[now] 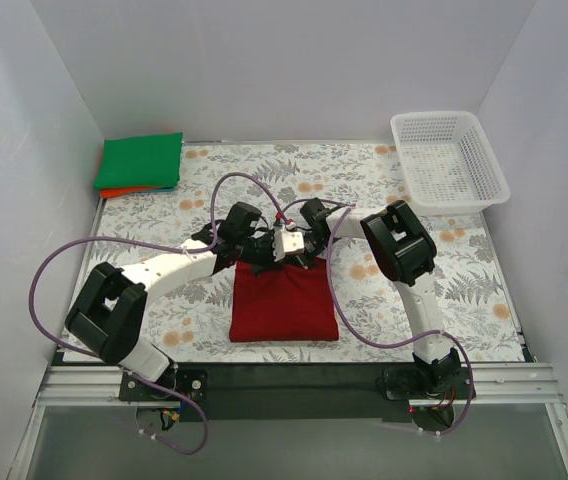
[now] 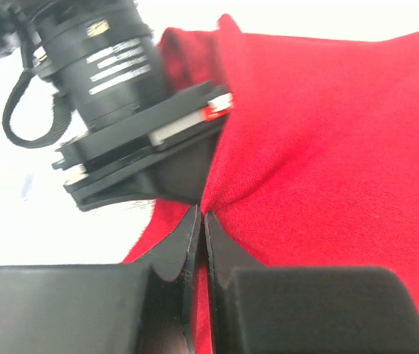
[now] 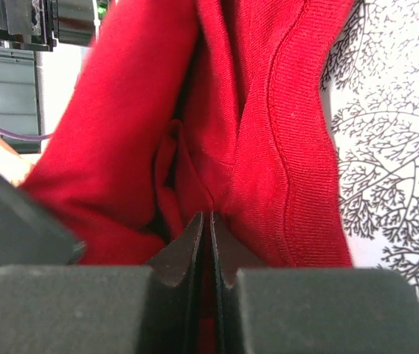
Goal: Fold and stack the t-shirts
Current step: Fold the tshirt
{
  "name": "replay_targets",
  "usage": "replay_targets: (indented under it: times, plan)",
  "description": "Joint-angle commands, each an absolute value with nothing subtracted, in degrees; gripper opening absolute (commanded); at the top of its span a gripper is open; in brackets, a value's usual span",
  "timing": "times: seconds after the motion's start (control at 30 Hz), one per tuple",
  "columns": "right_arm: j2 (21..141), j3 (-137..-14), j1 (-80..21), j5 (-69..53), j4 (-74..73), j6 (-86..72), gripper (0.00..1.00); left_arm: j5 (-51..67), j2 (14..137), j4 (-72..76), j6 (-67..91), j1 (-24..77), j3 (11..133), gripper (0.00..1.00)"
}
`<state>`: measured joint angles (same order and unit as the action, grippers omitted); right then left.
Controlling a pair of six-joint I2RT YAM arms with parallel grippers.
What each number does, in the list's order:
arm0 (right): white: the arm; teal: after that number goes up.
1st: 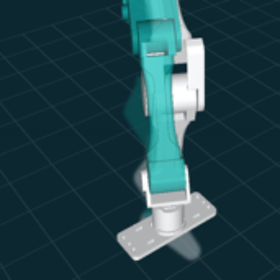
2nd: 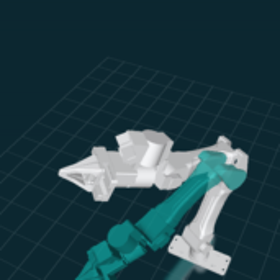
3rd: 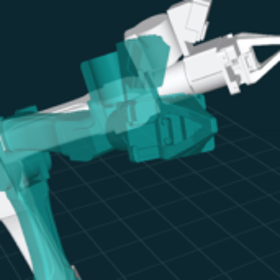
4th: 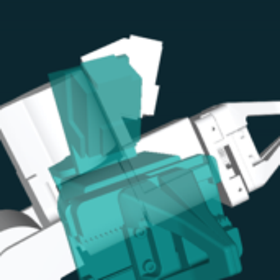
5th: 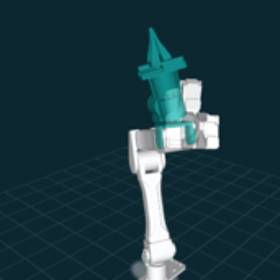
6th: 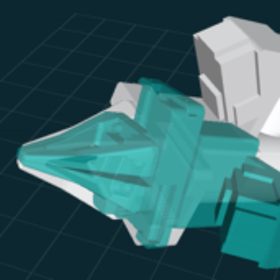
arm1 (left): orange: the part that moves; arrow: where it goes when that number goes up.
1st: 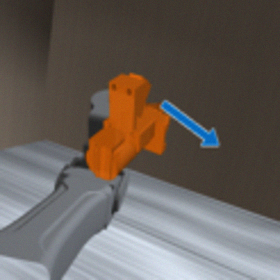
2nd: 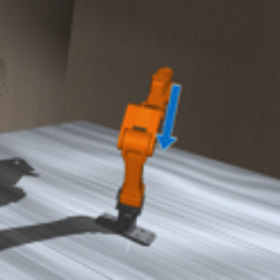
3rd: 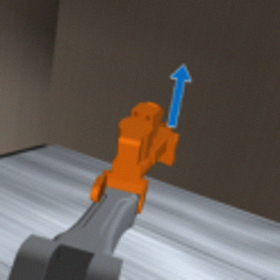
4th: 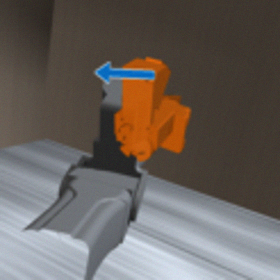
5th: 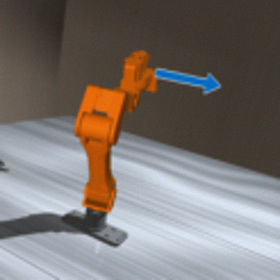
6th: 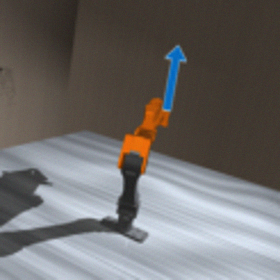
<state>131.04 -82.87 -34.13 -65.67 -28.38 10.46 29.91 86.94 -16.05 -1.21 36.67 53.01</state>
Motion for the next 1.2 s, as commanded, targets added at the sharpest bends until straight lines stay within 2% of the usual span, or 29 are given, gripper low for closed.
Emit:
replay_targets:
  times: [0.0, 0.17, 0.43, 0.53, 0.67, 0.83, 0.97, 1.17]
  plan:
    - [131.3, -80.5, -35.0, -61.4, -29.3, 12.0, 0.12, 28.6, 88.8, -12.1, -4.0, 35.6, 54.5, 0.0]
    - [127.9, -83.0, -34.9, -55.8, -30.2, 11.4, 0.16, 30.1, 88.8, -7.9, -4.3, 35.6, 50.5, 0.0]
    - [122.3, -88.6, -35.0, -37.6, -34.6, 12.7, 0.25, 31.3, 82.2, -4.7, -8.0, 39.1, 39.5, 0.0]
    - [119.9, -89.3, -35.0, -35.8, -35.1, 11.9, 0.27, 30.9, 81.0, -4.0, -9.1, 40.7, 36.3, 0.0]
    - [117.8, -91.8, -34.9, -36.3, -36.4, 12.7, 0.31, 31.0, 80.8, -3.3, -9.2, 42.3, 34.3, 0.0]
    - [118.9, -95.3, -34.5, -38.7, -38.0, 18.4, 0.3, 30.9, 79.6, -3.2, -8.8, 45.0, 33.0, 0.0]
    - [121.2, -92.7, -34.7, -45.2, -39.5, 23.0, 0.23, 32.5, 77.4, -4.7, -8.4, 45.4, 33.2, 0.0]
    - [123.6, -87.3, -35.3, -54.7, -40.5, 27.8, 0.17, 32.2, 74.8, -7.2, -9.3, 46.1, 34.1, 0.0]
